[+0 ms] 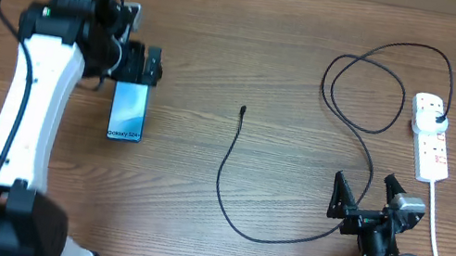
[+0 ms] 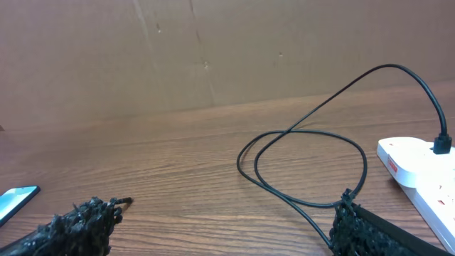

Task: Plug charger to phone and switch on socket
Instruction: 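Move the left gripper down over the phone and close on it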

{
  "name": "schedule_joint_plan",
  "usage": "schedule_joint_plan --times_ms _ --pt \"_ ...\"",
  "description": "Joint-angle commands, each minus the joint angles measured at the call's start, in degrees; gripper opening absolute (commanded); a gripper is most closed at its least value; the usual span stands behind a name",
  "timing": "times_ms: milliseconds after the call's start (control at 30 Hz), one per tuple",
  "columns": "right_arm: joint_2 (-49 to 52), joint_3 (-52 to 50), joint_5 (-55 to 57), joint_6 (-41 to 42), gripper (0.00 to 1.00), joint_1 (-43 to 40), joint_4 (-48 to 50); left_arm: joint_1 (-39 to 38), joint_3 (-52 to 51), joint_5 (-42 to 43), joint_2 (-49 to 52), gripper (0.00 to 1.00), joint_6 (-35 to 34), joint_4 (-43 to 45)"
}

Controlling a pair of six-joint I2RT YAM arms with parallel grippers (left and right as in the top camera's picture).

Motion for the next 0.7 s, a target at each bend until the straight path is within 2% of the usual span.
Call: schedule_joint_plan --times_ms 0,267,667 --pt "-0.42 -0.04 0.13 0.11 1.0 0.0 0.28 0.31 5.84 -3.69 4.48 1.0 -2.14 -1.75" --pt "-0.42 -0.04 0.13 0.11 1.0 0.0 0.31 0.31 5.18 -7.61 11.91 1.0 -2.8 -3.26" --pt "-0.42 -0.04 0.13 0.11 1.0 0.0 0.31 0.35 4.66 -7.85 25.05 1.0 -2.32 -3.04"
